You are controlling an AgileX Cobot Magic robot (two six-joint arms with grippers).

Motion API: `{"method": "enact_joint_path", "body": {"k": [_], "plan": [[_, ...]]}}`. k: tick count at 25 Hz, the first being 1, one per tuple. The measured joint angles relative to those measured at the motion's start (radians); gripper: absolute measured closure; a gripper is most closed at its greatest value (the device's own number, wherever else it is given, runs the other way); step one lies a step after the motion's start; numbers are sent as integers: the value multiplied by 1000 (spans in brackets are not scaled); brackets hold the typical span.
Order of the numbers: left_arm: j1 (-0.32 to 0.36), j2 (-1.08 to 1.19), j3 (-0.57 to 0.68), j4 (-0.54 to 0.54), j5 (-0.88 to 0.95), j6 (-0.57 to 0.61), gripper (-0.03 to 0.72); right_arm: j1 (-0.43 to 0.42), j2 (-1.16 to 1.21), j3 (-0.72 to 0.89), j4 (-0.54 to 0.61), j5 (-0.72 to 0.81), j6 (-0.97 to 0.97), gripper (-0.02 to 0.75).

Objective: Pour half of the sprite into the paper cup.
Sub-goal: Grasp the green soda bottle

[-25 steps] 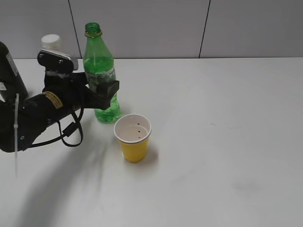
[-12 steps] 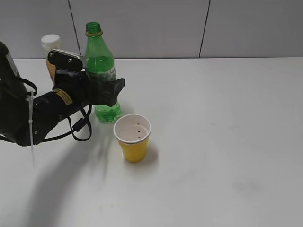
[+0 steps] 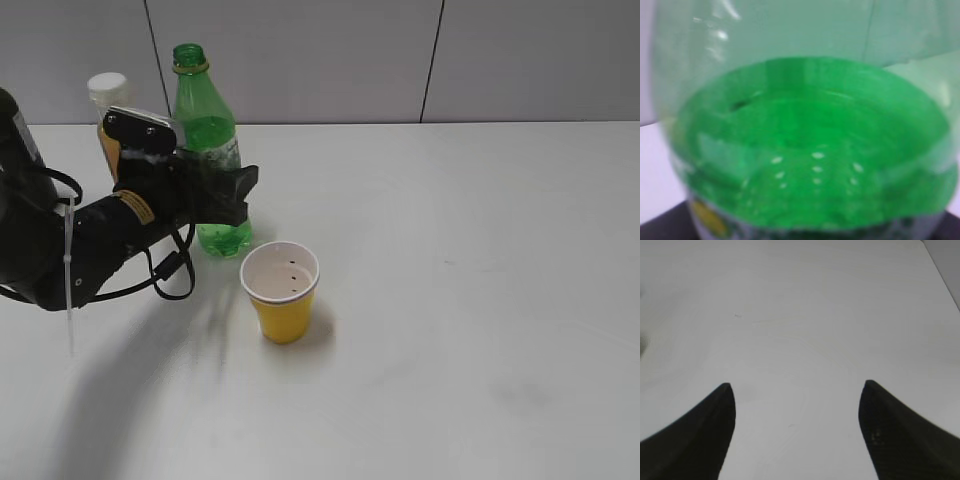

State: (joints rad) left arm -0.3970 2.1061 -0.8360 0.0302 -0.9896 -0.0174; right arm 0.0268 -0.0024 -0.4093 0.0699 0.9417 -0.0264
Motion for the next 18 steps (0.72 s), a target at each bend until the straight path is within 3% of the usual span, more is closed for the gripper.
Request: {"method": "enact_joint_path", "body": {"k": [4,18], "plan": [[0,2,0,-2,-7,0,232,0,0,0,0,0,0,160],[0,-83,59,-10,27,17,232,0,0,0,0,0,0,161]]}}
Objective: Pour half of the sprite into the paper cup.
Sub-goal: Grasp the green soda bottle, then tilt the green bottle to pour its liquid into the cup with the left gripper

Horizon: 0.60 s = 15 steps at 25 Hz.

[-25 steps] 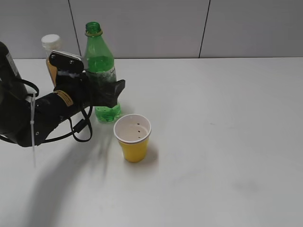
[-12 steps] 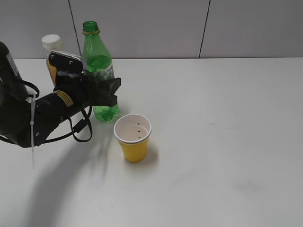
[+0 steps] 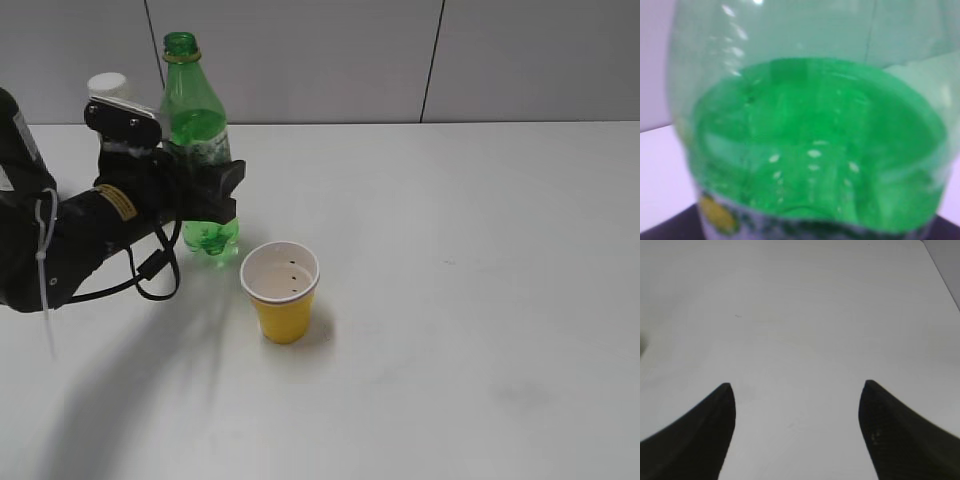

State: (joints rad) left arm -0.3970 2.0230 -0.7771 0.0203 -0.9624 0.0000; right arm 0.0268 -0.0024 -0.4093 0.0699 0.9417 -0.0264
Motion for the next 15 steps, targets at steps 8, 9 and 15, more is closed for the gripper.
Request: {"method": "enact_joint_path", "body": {"k": [8,9,15], "plan": [[0,-159,161,-62,-1,92,232,0,0,0,0,1,0,161],[0,-184,179,-80,-1,110,232,0,0,0,0,1,0,161],[-17,-312,288,-212,-3,243,232,0,0,0,0,1,0,162]]}}
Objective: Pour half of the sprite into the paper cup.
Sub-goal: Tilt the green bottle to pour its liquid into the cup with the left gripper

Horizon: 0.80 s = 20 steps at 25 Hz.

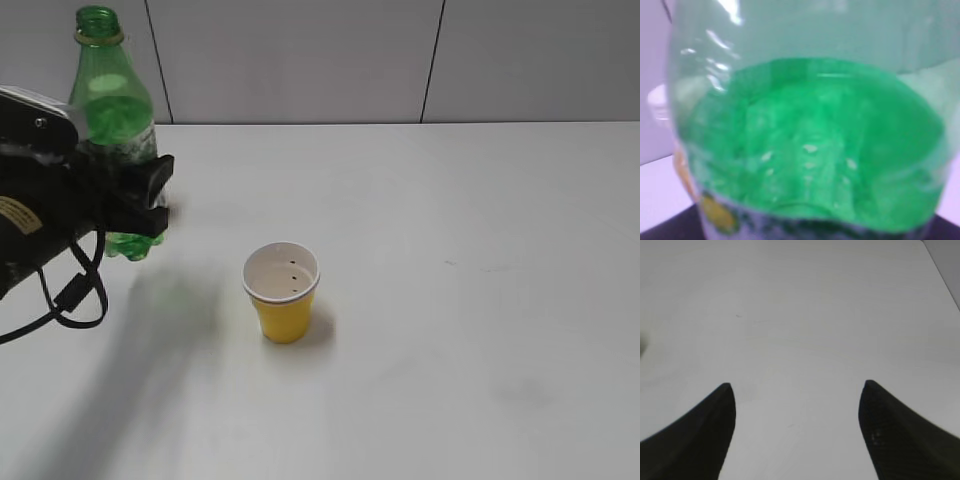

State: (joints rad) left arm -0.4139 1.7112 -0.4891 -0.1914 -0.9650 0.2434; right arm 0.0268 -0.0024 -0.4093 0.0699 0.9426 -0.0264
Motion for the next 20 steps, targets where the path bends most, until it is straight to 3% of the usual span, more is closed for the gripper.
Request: {"method": "enact_joint_path", "body": {"k": [6,14,20], "plan": [[-82,-82,71,-148,1,139,232,0,0,0,0,0,0,163],[-248,-124,96,-463,-16,383,232,0,0,0,1,0,0,163],[-276,-125,98,-568,-33,568,232,0,0,0,1,0,0,163]]}}
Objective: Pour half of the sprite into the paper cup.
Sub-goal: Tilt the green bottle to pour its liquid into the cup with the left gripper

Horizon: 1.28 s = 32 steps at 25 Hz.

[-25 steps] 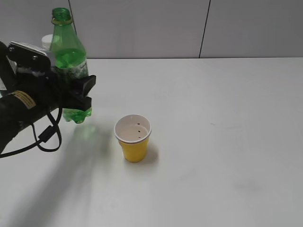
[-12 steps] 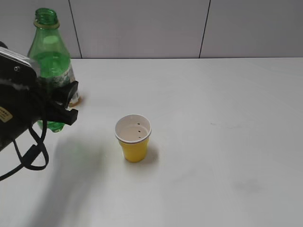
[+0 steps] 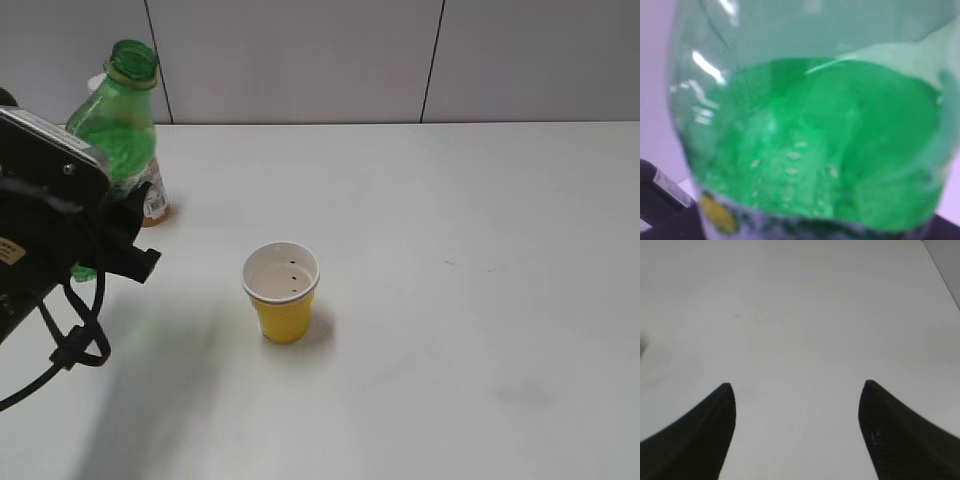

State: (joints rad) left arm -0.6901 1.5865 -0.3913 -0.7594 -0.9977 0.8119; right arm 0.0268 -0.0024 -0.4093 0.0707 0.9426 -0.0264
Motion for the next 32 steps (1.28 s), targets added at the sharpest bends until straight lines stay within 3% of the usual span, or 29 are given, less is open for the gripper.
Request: {"method": "enact_joint_path", "body": {"k": [10,32], "plan": [[-3,2,0,-12,-8,242,232,0,0,0,0,0,0,164],[-27,84,-2,-74,-87,486,233,0,0,0,0,0,0,164]]}}
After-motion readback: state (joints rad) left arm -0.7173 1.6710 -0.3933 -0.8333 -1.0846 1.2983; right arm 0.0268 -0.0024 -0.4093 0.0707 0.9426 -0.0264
